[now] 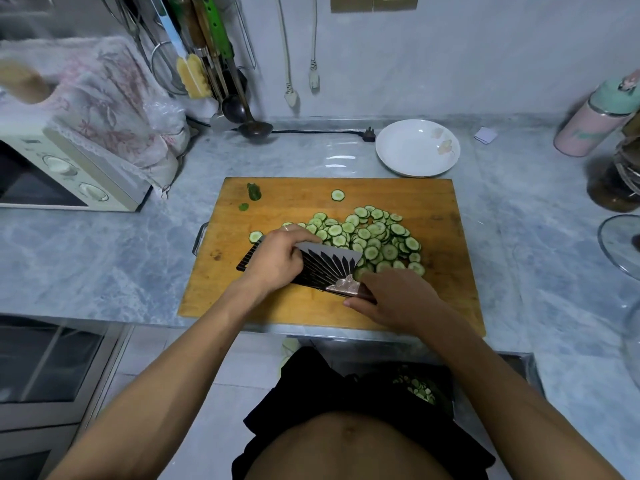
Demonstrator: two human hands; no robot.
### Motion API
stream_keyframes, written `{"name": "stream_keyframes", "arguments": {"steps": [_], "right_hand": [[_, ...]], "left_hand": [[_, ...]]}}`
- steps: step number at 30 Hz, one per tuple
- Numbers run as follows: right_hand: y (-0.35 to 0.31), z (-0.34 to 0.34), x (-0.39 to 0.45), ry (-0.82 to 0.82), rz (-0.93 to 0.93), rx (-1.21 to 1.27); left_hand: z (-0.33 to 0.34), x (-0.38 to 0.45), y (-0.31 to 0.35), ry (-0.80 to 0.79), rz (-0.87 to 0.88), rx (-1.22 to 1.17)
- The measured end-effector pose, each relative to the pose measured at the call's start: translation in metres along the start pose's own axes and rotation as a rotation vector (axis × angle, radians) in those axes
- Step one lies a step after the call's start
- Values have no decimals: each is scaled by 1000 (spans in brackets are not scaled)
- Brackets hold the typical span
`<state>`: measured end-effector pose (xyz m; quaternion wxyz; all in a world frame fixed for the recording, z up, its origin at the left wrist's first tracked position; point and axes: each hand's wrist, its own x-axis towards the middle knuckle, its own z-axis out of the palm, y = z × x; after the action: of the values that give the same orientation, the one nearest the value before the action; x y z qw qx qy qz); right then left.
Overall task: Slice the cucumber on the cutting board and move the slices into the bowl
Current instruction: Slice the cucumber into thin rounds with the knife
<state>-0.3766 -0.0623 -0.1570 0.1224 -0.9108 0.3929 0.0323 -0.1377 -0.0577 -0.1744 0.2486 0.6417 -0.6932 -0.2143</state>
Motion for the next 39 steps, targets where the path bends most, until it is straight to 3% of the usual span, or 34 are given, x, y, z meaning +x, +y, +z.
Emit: {"name": "stream_keyframes", "arguments": {"steps": [4, 7, 9, 13, 18, 24, 33, 39], "right_hand": [[7, 17, 0, -2, 48, 91], [3, 29, 1, -5, 108, 329], [-4, 29, 2, 9, 138, 484], [-22, 24, 9, 44, 97, 658], [-42, 21, 26, -90, 131, 850], [-62, 17, 50, -225, 136, 855], [-68, 20, 70, -449, 460, 1169], [-68, 30, 67, -325, 502, 1121]], "left_hand": [[-10, -17, 6, 294, -61, -124], [-14, -41, 5, 563, -129, -211], [-13, -57, -1, 626, -164, -228], [3, -79, -30, 581, -218, -176], [28, -96, -71, 508, -339, -30], [40, -101, -77, 526, -359, 10], [42, -96, -83, 515, -418, 34], [41, -96, -78, 502, -358, 51]]}}
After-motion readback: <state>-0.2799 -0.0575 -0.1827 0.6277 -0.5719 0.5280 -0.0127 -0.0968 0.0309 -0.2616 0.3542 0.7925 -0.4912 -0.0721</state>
